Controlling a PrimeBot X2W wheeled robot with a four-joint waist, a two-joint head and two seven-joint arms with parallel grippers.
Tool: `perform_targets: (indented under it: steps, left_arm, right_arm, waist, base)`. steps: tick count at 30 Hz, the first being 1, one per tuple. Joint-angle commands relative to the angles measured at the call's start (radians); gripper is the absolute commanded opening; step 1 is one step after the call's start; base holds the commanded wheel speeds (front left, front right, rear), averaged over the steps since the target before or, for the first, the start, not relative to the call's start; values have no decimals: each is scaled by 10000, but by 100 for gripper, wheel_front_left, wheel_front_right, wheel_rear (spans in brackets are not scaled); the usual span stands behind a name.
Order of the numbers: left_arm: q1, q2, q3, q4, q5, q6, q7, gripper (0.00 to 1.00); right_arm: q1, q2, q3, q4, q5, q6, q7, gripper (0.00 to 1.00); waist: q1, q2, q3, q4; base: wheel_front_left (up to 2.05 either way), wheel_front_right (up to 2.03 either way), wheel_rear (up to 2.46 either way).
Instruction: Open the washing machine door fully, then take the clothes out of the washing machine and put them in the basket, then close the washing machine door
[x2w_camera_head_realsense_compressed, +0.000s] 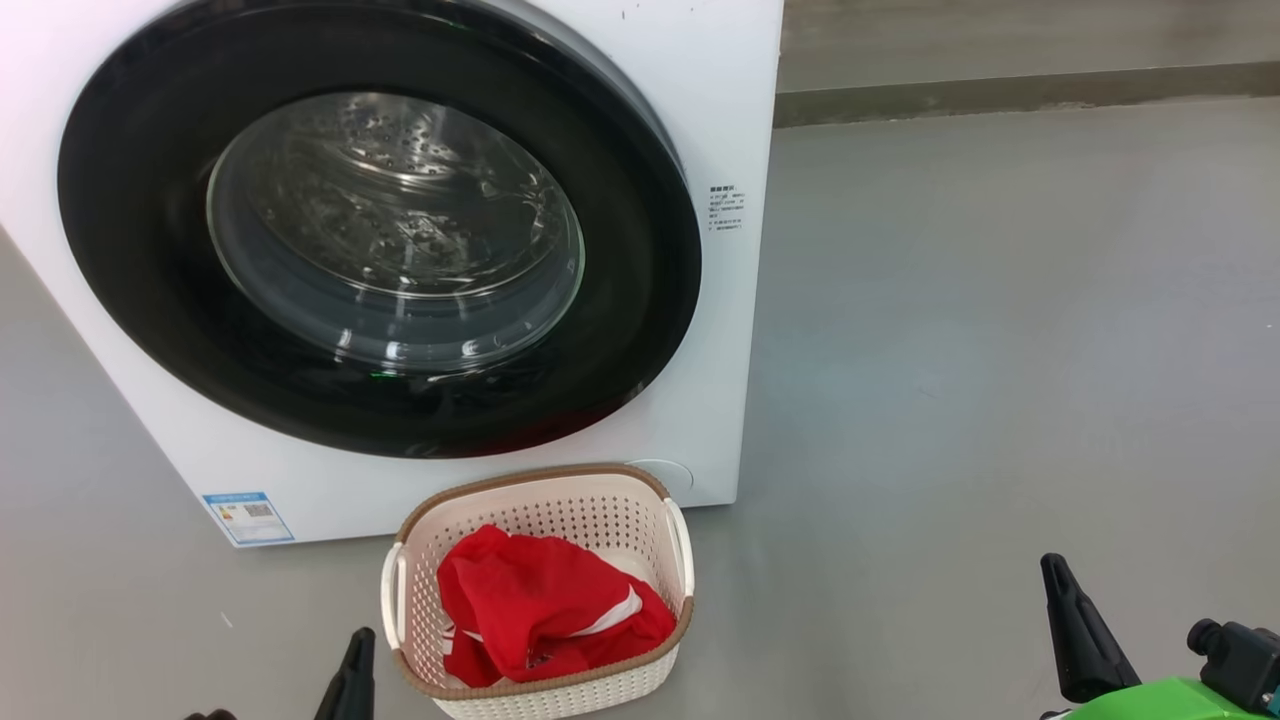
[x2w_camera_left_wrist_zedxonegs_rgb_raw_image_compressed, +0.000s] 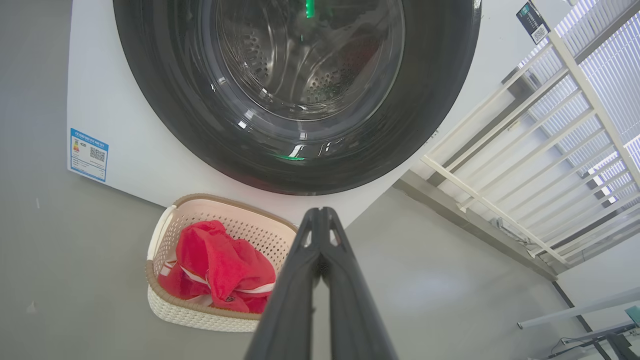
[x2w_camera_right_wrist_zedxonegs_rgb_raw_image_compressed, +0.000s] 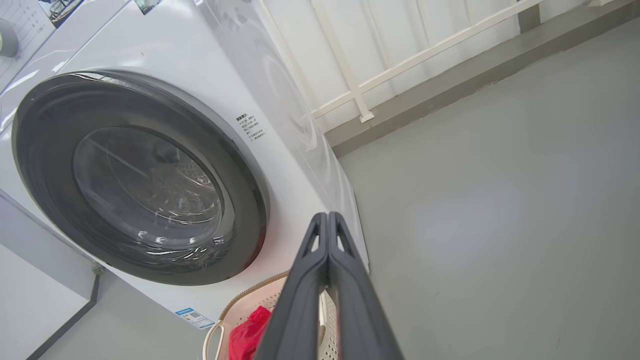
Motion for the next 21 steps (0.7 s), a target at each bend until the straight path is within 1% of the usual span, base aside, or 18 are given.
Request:
perform_targets:
  steps: [1, 21]
  left_arm:
    - [-448, 80, 253, -164, -256, -122, 62, 0]
    - [-769, -17, 645, 23, -2129, -308, 609, 0]
  right_arm:
    - [-573, -127, -30, -208, 340, -14, 69, 0]
    - [-939, -174, -79, -63, 2505, -20, 615, 0]
  waist:
    - [-1, -1, 11, 1]
    - [-1, -1, 163, 15]
  base:
    - [0, 0, 0]
    - [0, 0, 0]
